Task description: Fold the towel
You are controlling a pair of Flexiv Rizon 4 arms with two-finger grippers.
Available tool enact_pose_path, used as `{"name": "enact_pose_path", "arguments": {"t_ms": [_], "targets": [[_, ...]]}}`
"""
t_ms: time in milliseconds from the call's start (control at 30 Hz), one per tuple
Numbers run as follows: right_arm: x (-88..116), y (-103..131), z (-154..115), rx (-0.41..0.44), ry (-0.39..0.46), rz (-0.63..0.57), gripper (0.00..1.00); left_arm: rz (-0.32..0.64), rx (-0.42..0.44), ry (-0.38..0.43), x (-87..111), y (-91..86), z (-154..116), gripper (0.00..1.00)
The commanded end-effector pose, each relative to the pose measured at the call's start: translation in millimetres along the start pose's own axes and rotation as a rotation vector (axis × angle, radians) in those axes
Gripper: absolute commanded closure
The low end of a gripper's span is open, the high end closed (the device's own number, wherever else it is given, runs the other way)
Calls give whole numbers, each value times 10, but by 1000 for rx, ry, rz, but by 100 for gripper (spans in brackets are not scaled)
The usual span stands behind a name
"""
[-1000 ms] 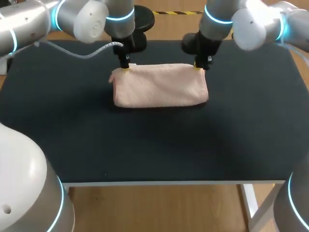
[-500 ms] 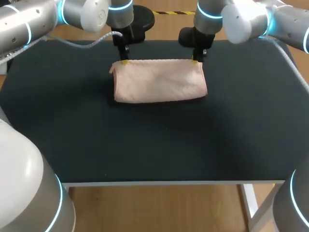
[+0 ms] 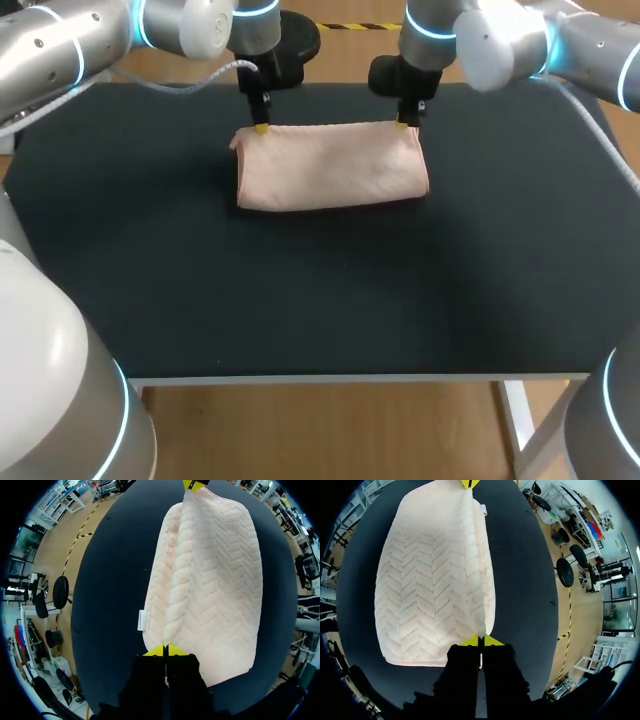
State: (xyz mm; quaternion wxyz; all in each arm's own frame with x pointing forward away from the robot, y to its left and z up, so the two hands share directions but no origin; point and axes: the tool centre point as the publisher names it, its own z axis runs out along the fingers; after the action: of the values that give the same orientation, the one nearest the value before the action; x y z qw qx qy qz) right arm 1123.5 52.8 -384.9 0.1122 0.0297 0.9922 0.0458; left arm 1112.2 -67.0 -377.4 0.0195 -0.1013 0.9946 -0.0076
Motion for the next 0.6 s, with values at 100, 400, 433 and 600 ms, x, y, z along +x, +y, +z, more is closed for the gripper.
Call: {"name": "enact_pose_path", "arguments": {"t_ms": [100, 400, 433, 600], "targets": [[-27, -38, 40, -23, -42, 21, 0, -31, -3, 73, -96, -23, 70, 0], [13, -122, -177, -53, -80, 21, 0, -65, 57, 68, 18, 124, -77, 0], [23, -128, -195, -54, -81, 21, 0, -58, 72, 57, 44, 129, -121, 0], [61, -144, -334, -74, -95, 12, 0, -11, 181, 34, 206, 154, -370, 0]]}}
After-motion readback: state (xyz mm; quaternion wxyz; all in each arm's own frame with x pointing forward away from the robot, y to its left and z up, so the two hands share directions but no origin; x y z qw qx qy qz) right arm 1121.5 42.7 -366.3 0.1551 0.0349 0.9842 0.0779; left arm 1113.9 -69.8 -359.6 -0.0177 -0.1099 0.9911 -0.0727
